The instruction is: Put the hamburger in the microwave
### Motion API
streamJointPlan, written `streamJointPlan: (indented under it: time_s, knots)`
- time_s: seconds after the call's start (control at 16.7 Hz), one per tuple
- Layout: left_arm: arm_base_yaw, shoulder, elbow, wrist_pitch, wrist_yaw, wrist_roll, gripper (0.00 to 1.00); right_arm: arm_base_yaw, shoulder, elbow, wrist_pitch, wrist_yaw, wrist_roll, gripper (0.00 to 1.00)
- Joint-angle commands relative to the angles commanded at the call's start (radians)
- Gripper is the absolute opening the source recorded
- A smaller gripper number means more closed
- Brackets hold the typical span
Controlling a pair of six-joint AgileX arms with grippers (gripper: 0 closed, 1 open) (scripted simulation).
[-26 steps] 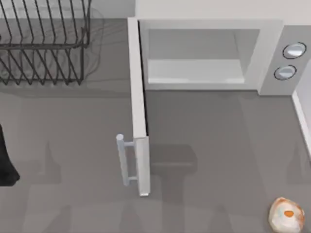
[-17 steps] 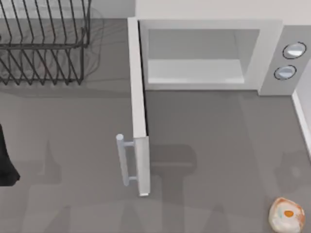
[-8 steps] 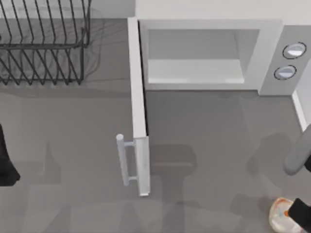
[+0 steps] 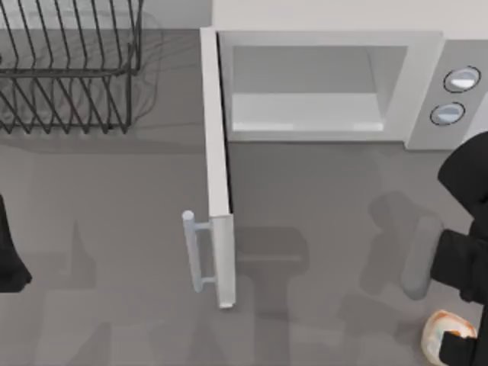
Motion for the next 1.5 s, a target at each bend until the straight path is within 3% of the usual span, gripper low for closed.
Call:
streamJointPlan:
  time_s: [0.36,0.84,1.2,1.5]
  knots:
    - [0.000,0.000,0.000,0.000,0.000,0.000,1.00,-0.003,0.007,-0.012,0.018,0.000,0.000,1.00]
    - [0.000,0.000,0.000,0.000,0.000,0.000,1.00,0.002,0.173,-0.170,0.349,0.000,0.004,1.00]
    - [0.000,0.000,0.000,0.000,0.000,0.000,1.00,0.002,0.196,-0.191,0.387,0.000,0.005,1.00]
    - [0.000,0.000,0.000,0.000,0.000,0.000,1.00,0.002,0.196,-0.191,0.387,0.000,0.005,0.62]
